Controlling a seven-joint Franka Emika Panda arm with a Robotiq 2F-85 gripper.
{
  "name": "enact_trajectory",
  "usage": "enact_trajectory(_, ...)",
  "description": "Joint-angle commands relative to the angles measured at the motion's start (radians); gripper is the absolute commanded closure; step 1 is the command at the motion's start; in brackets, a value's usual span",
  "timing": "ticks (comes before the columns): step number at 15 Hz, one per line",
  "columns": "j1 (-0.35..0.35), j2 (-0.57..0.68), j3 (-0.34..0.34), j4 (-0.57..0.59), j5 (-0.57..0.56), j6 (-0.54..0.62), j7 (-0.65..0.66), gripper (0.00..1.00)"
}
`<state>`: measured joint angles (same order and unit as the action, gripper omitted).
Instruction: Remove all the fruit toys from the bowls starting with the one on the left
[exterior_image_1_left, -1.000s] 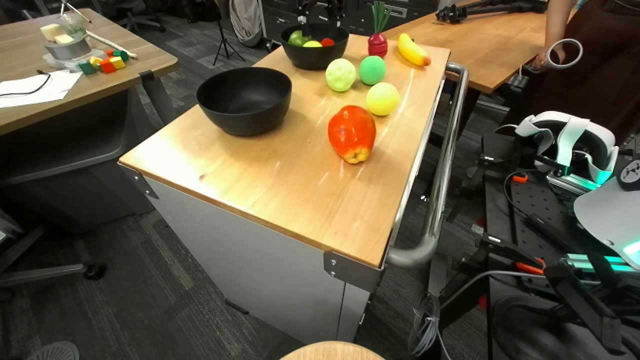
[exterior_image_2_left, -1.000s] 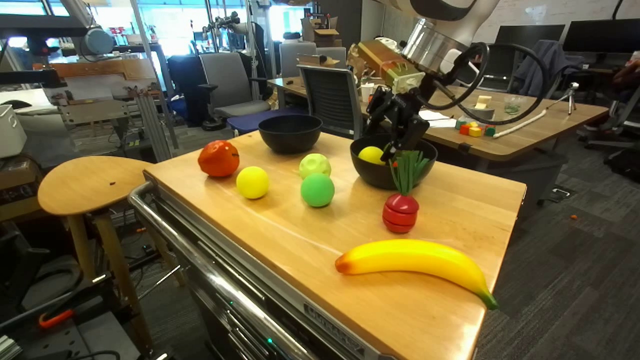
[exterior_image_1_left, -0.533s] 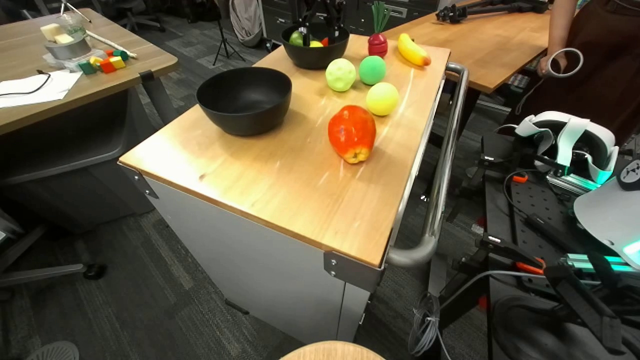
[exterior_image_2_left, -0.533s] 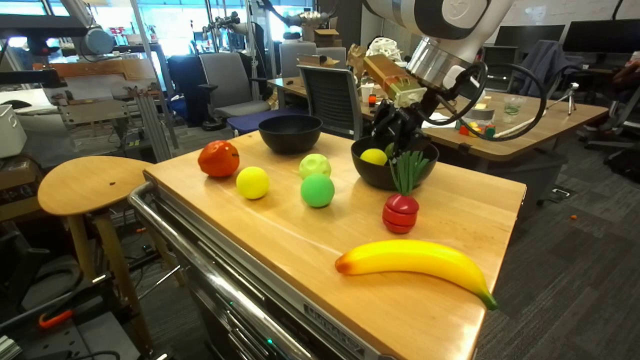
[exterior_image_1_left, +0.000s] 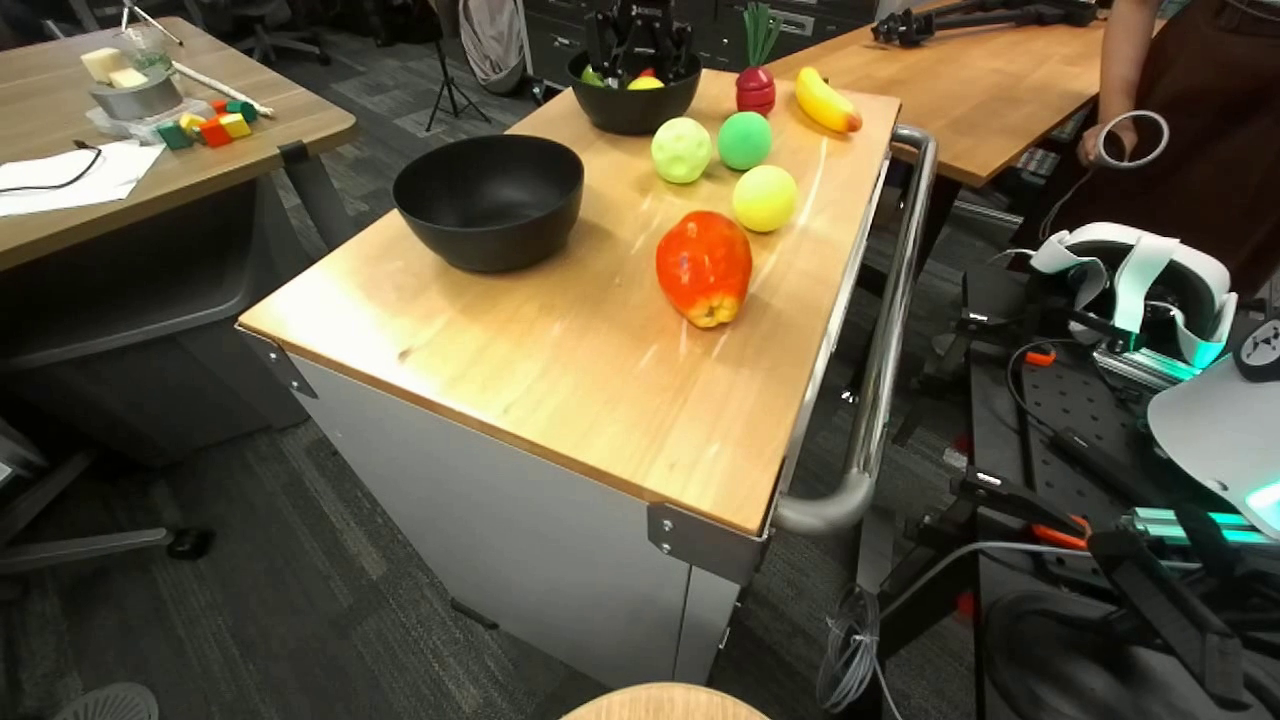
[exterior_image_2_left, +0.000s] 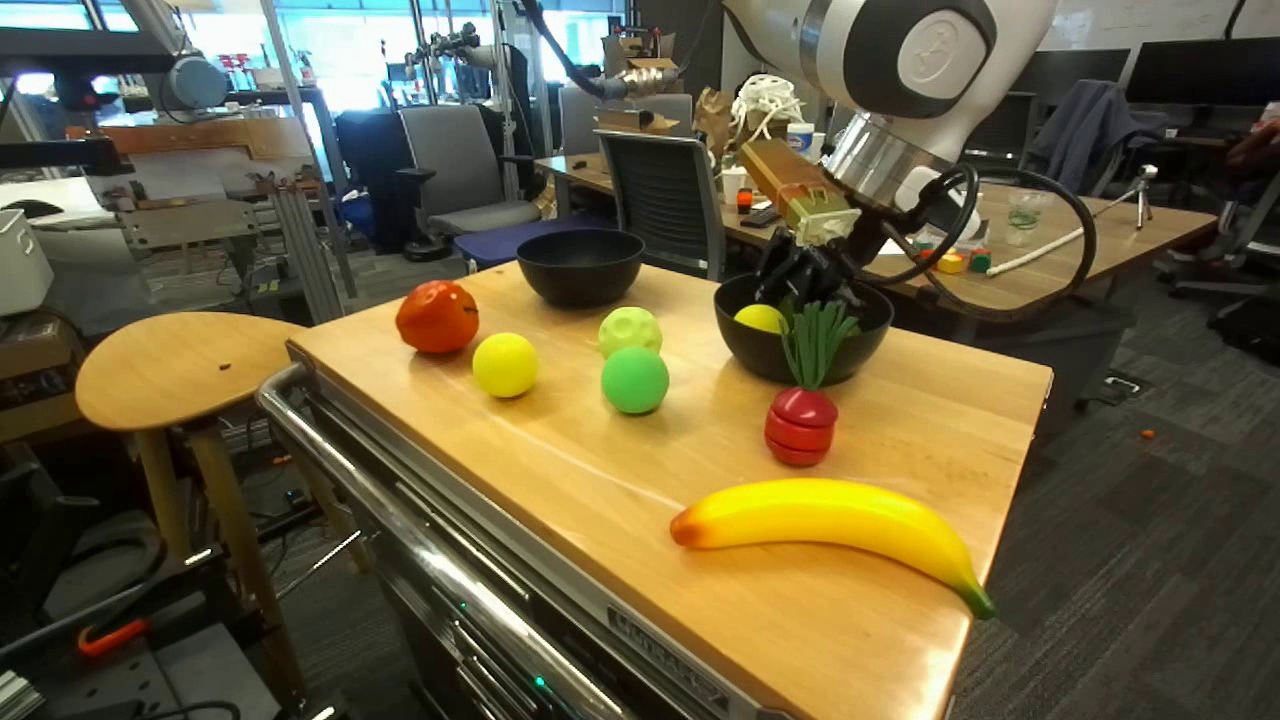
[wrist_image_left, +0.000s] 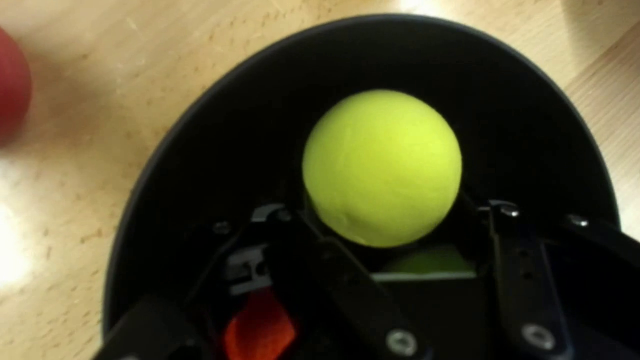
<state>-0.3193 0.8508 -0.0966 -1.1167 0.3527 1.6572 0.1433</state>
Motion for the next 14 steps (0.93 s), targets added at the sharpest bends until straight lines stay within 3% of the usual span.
enact_trajectory(1,-0.017,0.051,0.012,0.076,0.012,-0.02,0.035,0.65)
enact_trajectory(5,-0.024,0.033,0.02,0.08,0.027,-0.041,0.055,0.77)
enact_trajectory(8,-0.035,-0.006,0.033,0.079,0.052,-0.093,0.061,0.77)
enact_trajectory(10,-0.013,-0.077,0.012,0.044,0.024,-0.128,0.044,0.77)
enact_trajectory(14,0.031,-0.269,-0.014,-0.08,-0.082,-0.058,-0.049,0.77)
